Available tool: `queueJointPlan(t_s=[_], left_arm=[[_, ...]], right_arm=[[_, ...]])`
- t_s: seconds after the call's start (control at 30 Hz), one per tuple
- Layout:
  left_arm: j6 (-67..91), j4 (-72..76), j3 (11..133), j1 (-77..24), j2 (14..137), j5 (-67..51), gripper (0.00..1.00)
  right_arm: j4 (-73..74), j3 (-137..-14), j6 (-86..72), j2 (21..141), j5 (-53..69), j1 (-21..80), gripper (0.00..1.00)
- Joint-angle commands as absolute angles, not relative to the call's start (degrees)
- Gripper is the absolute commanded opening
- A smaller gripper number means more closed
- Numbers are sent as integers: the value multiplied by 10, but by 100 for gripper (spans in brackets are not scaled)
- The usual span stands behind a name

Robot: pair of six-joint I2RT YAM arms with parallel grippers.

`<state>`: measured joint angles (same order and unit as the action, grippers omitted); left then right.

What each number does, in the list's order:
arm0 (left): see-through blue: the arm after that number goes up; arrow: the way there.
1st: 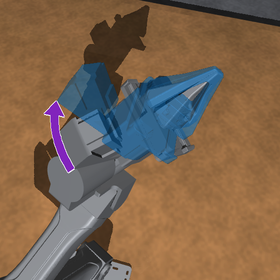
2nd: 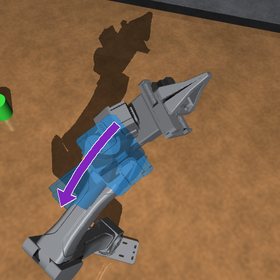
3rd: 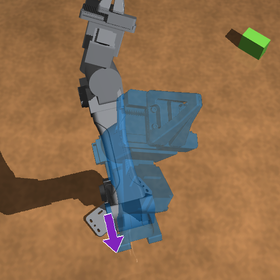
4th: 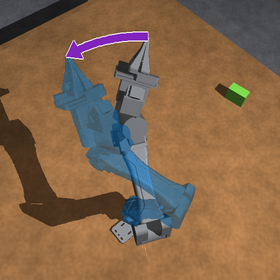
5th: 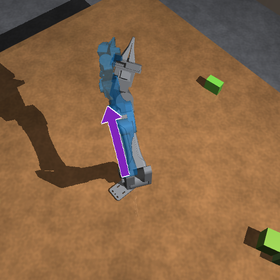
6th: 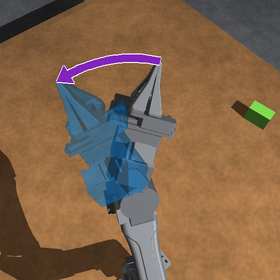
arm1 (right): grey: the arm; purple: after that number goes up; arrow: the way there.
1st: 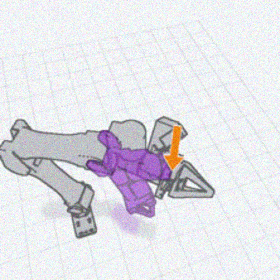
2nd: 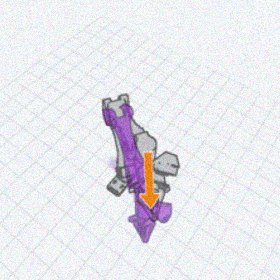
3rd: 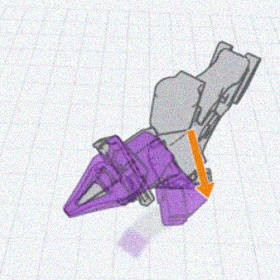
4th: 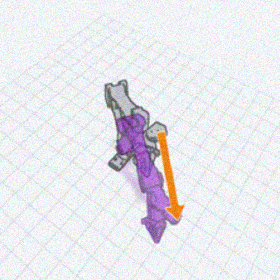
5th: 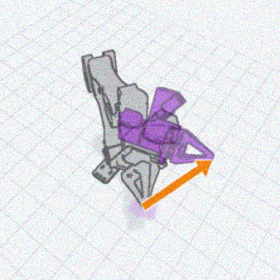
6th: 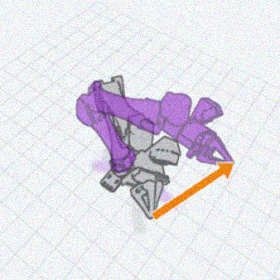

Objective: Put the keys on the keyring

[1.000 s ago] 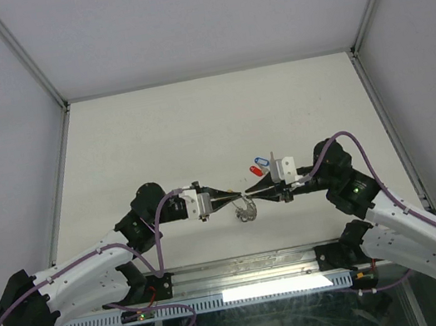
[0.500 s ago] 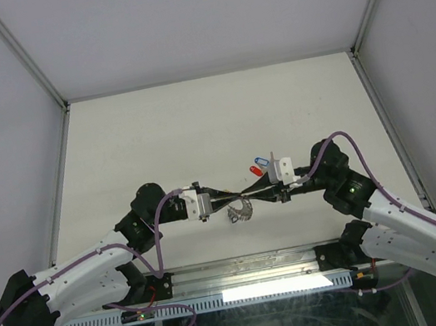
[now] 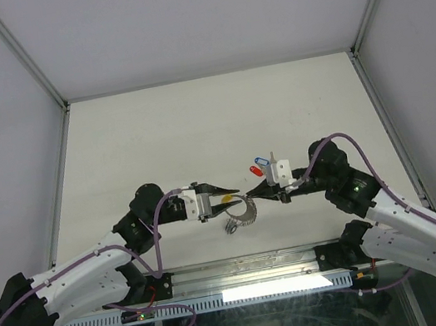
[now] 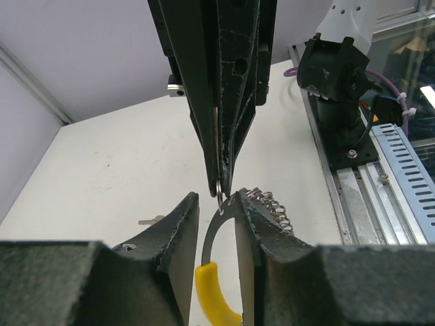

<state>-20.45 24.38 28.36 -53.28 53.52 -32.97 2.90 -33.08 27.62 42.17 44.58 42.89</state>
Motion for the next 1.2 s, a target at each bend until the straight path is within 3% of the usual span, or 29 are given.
queueJointPlan(t_s=[0.0, 0.37, 0.77, 1.17], left_arm=[[-206, 239, 301, -535, 504, -315, 29], [-139, 255, 298, -535, 526, -265, 35], [-108, 310, 314, -541, 593, -257, 28], [-98, 373, 331, -560, 641, -276, 26]], right_arm=[[161, -414, 351, 418, 408, 430, 0], [370, -544, 400, 476, 351, 429, 0], [524, -670, 375, 564, 267, 447, 0], [553, -711, 355, 605, 241, 475, 0]])
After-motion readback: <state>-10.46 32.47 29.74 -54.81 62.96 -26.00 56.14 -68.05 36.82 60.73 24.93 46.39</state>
